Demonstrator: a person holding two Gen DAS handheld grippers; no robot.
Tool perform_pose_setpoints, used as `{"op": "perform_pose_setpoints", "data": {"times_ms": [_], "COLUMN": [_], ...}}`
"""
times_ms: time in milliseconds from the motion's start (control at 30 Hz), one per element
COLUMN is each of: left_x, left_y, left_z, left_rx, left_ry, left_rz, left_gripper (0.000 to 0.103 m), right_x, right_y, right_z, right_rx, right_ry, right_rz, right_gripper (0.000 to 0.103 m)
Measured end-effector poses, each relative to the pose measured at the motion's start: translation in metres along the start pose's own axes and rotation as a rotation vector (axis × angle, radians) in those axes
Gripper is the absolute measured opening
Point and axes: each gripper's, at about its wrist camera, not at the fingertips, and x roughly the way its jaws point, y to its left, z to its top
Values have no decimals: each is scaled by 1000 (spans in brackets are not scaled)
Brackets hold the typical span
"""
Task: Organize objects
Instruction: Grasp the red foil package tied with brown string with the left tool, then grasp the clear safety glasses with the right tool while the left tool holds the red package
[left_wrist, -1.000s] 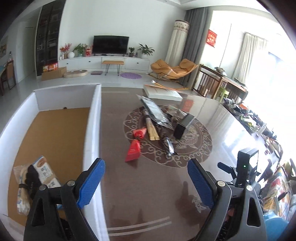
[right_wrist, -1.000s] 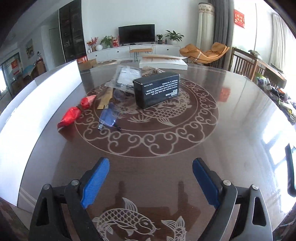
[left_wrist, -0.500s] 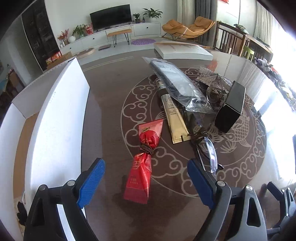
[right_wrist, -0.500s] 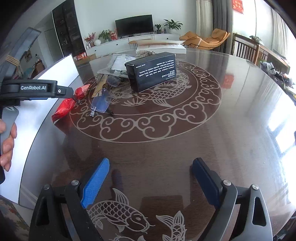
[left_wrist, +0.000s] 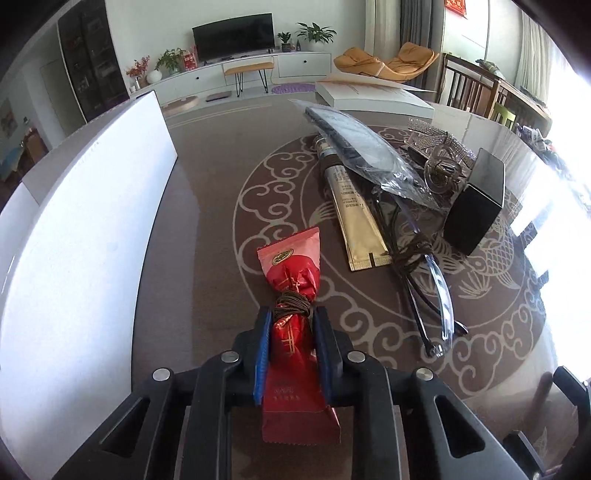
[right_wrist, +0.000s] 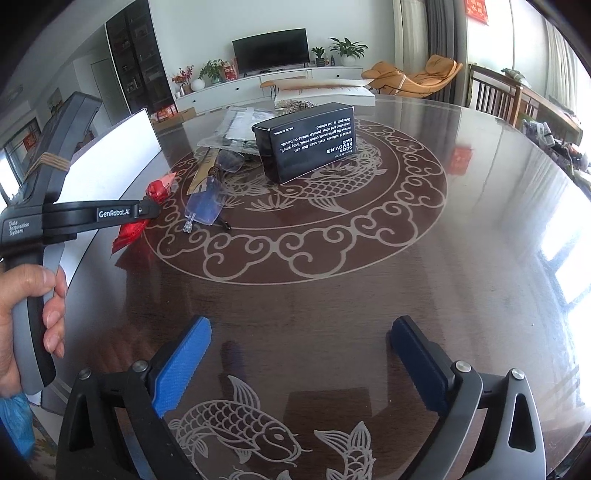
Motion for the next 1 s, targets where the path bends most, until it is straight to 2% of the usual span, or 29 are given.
{"op": "perform_pose_setpoints", "data": {"times_ms": [167, 267, 333, 400, 467, 533, 600, 700, 733, 800, 867, 967, 1000], "left_x": [-30, -35, -34, -31, -28, -25, -19, -19, -19, -19, -19, -19, -19], "left_y": [7, 9, 11, 18, 29, 22, 8, 4, 4, 4, 4, 4, 4], "left_z": [-50, -62, -63, -62, -61, -61, -60, -59, -60, -59, -59, -59, -59], "left_rx": [-57, -30, -12, -32, -84, -46, 22, 37, 37, 36, 36, 36, 36], "left_ry": [-38, -69, -79, -81, -73, -62, -31, -21, -22, -23, -23, -23, -23], "left_rz": [-16, -9, 25, 38, -5, -7, -44, -66, -65, -66, -66, -66, -65], "left_gripper": [23, 27, 42, 63, 68, 76, 103, 103, 103, 103, 103, 103, 103], "right_x": [2, 2, 3, 3, 4, 4, 6, 9, 10, 12, 20, 40, 50], "right_y": [2, 3, 3, 3, 4, 5, 8, 11, 9, 3, 6, 25, 34], "right_z": [0, 0, 0, 0, 0, 0, 0, 2, 6, 21, 46, 91, 104], "right_rx": [-7, -13, -16, -19, -23, -30, -44, -61, -41, 31, 47, -12, -26], "right_ry": [7, 11, 13, 14, 16, 21, 29, 52, 63, 80, 103, 142, 166], "right_rz": [0, -4, -7, -9, -13, -20, -35, -53, -35, 89, 110, 140, 154], "right_gripper": [102, 103, 103, 103, 103, 103, 103, 103, 103, 103, 100, 91, 83]}}
